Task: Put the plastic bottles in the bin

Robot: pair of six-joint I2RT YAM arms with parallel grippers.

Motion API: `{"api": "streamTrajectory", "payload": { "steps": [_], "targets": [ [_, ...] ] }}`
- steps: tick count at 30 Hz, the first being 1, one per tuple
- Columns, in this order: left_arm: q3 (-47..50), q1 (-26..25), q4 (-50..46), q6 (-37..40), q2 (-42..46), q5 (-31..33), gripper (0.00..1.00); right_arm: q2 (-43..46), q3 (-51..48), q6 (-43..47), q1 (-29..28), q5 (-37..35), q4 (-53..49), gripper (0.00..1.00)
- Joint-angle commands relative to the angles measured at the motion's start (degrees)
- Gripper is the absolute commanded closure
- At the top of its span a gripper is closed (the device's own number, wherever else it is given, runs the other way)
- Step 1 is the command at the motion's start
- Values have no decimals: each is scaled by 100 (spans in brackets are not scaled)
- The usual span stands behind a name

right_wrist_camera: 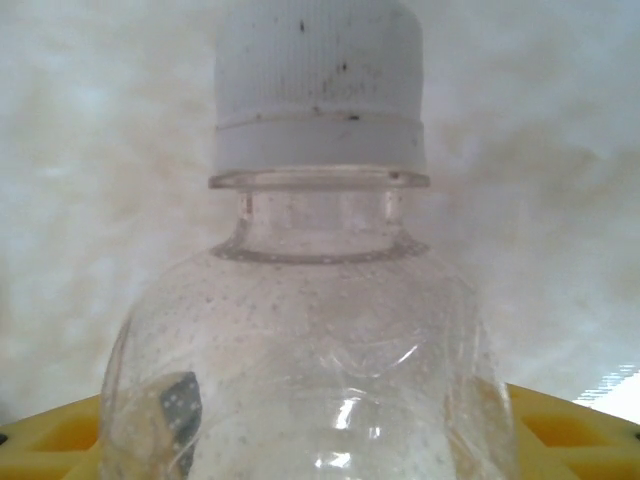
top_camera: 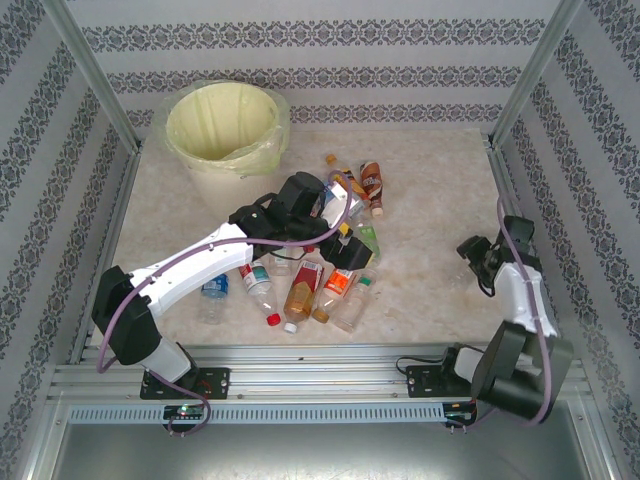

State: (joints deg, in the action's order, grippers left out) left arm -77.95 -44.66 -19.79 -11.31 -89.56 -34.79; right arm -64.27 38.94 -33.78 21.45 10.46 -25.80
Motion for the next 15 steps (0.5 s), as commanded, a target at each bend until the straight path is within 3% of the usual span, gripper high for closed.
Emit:
{"api": "streamTrajectory", "payload": {
  "steps": [1, 7, 15],
  "targets": [
    [219, -51, 678, -498, -41, -123, 0, 542, -9, -340, -318, 464, 236, 36],
    [488, -47, 1364, -1076, -86, -249, 0, 1312, 17, -1169, -1139, 776, 572, 38],
    [886, -58, 2143, -1619, -83, -55, 0, 1651, 246, -2000, -2715, 72, 804, 40]
  ]
}}
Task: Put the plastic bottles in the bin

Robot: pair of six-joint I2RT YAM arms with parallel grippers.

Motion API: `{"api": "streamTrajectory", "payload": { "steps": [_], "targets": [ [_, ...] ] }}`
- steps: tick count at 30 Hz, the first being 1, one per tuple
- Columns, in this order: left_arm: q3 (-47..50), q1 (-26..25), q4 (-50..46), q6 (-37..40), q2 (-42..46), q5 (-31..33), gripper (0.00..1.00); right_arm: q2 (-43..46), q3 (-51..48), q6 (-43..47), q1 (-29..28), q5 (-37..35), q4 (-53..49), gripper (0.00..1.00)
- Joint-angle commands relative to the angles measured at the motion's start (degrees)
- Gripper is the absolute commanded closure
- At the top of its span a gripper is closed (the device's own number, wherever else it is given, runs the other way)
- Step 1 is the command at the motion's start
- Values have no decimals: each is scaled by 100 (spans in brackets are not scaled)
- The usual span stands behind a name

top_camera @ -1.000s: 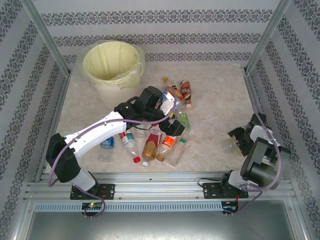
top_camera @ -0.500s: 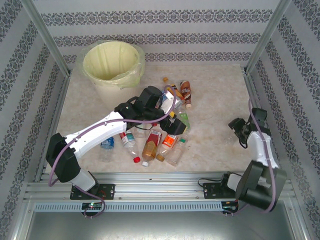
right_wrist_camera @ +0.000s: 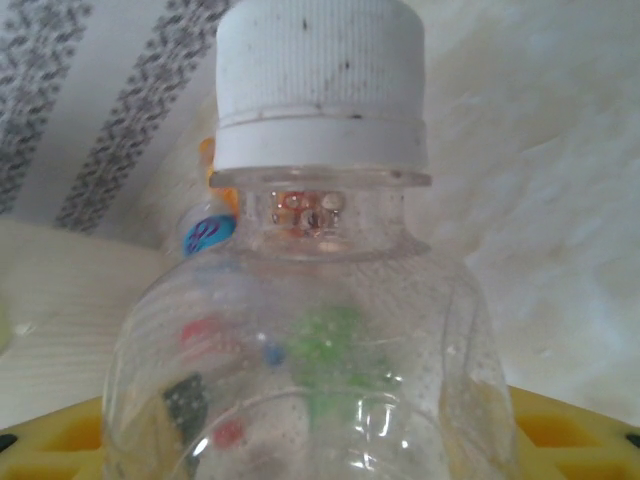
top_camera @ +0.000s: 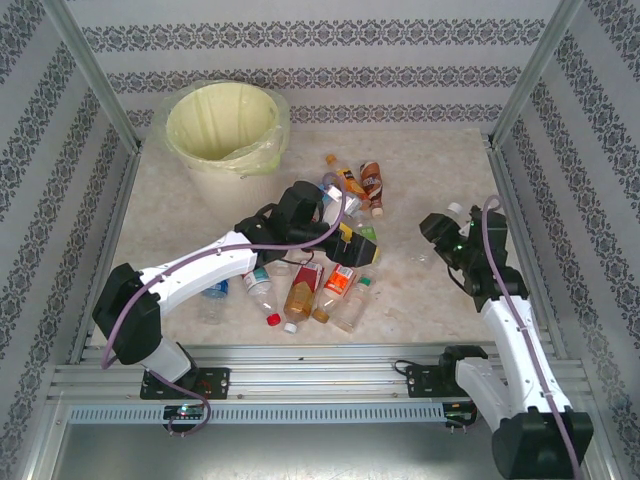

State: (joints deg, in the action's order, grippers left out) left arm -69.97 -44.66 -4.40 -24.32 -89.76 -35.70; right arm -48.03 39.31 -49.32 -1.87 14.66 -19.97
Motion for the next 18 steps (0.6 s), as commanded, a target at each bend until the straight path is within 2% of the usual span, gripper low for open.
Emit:
{"api": "streamTrajectory", "payload": {
  "steps": [1, 5, 10, 14, 18],
  "targets": [
    [117, -51, 661, -315, -59, 36, 0, -2, 257, -485, -646, -530, 243, 39],
    [365, -54, 1121, -407, 27, 79, 0, -249, 548, -628, -1427, -1037, 365, 39],
    [356, -68, 1124, -418, 20, 95, 0, -684, 920, -687, -2245, -1586, 555, 39],
    [303, -95, 1064, -426, -20, 31, 1, -965, 1167, -617, -2610, -1821, 645, 39],
    [278, -113, 1059, -460, -55, -68, 6, -1071, 1259, -592, -2730, -1940, 652, 39]
  ]
}}
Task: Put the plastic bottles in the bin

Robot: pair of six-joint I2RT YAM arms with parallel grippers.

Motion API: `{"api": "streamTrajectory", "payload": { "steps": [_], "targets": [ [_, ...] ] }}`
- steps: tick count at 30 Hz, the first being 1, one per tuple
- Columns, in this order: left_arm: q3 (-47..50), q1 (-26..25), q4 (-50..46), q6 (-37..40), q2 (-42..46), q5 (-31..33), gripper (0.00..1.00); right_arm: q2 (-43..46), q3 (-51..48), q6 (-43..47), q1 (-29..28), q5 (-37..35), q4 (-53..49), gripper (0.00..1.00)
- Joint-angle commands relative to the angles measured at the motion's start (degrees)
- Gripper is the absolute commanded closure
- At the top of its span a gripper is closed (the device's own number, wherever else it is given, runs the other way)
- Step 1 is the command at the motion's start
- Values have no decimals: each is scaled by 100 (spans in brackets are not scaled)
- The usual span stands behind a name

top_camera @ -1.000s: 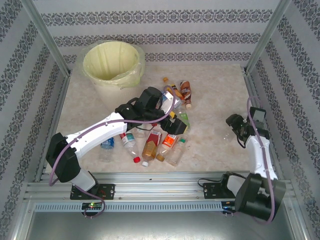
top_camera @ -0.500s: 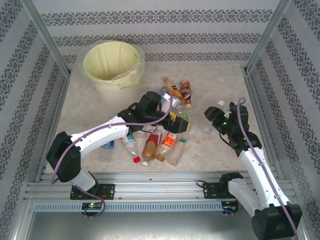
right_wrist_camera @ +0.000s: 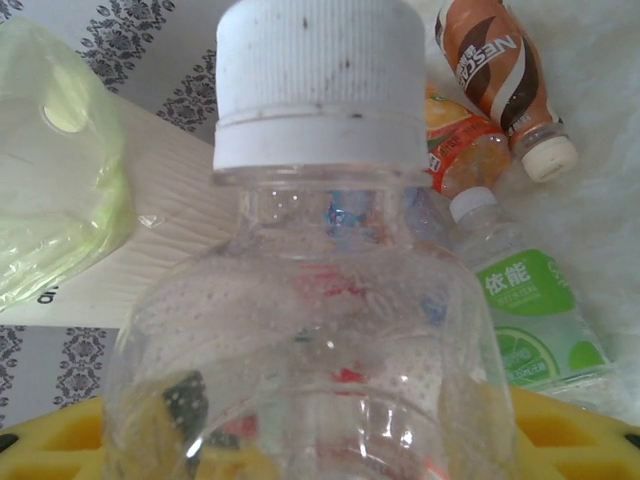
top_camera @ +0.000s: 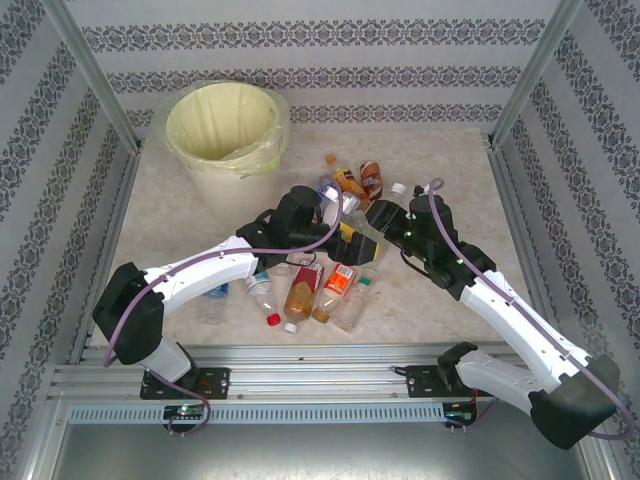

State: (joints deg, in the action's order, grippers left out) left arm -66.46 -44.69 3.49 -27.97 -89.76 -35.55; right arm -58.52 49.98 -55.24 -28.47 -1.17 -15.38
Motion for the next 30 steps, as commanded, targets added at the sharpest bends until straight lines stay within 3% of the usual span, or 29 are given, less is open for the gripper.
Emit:
{"api": "streamTrajectory", "payload": {
  "steps": [1, 16, 25, 30],
  "targets": [
    [-81, -111, 259, -99, -74, -112, 8, -12, 188, -10, -82, -383, 211, 40],
    [-60, -119, 416, -306, -95, -105, 13, -52, 188, -202, -316, -362, 365, 40],
    [-94, -110, 316, -259, -78, -89, 21, -169, 191, -268, -477, -342, 465, 40],
    [-123, -110, 245, -201, -64, -108, 34, -154, 188, -249, -510, -418, 403, 40]
  ]
}}
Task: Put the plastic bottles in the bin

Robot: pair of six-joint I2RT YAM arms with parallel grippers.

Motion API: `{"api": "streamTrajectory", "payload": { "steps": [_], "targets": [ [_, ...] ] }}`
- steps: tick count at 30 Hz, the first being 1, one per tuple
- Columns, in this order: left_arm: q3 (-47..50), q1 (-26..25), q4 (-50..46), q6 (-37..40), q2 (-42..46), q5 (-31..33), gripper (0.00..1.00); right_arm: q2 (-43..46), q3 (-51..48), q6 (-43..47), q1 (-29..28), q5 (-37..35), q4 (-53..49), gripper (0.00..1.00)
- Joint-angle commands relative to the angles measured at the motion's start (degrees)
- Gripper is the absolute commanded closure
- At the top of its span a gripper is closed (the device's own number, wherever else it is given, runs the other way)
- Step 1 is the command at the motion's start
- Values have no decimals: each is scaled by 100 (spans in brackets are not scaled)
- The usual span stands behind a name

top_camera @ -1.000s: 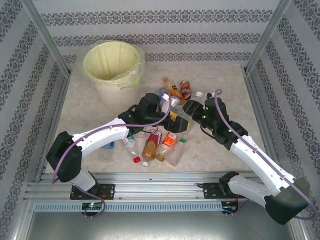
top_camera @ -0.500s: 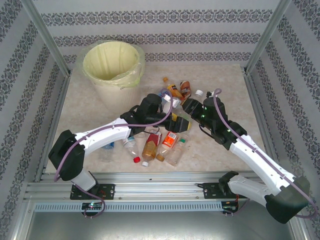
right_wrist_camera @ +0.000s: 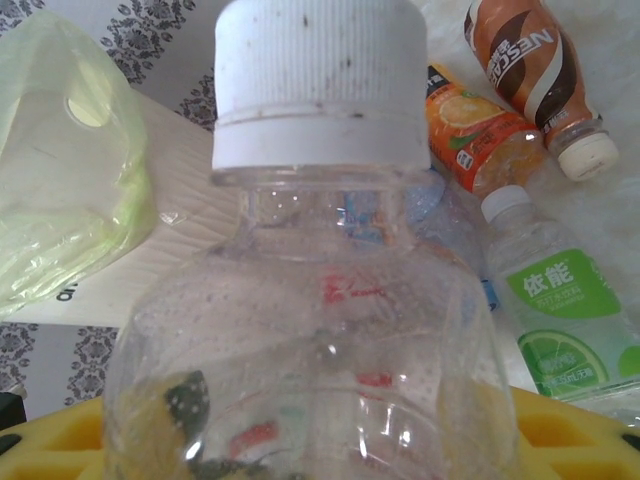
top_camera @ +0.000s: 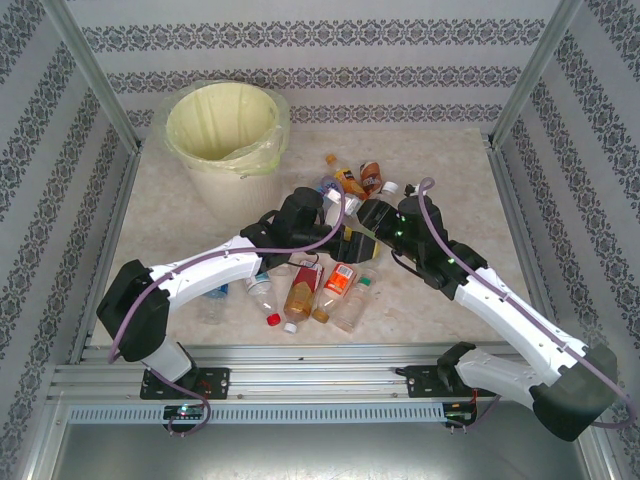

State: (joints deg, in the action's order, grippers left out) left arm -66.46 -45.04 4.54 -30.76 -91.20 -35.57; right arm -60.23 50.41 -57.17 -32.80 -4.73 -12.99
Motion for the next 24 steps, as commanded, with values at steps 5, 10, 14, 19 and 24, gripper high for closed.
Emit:
{"api": "streamTrajectory", "payload": {
  "steps": [5, 10, 14, 19, 24],
  "targets": [
    [-155, -68, 73, 121, 74, -103, 42, 79, 157, -57, -78, -80, 123, 35],
    [-130, 59, 113, 115, 199, -97, 44, 306, 56, -172, 11, -57, 106, 23],
    [-122, 151, 112, 171, 276, -163, 44, 612, -220, -336, 349, 385, 222, 13],
    [-141, 212, 43, 220, 291, -194, 44, 1242, -626, -236, 890, 1192, 359, 6],
    [-324, 317, -251, 358, 317, -210, 44, 2032, -862, 435, 1348, 2044, 41, 2]
  ]
}}
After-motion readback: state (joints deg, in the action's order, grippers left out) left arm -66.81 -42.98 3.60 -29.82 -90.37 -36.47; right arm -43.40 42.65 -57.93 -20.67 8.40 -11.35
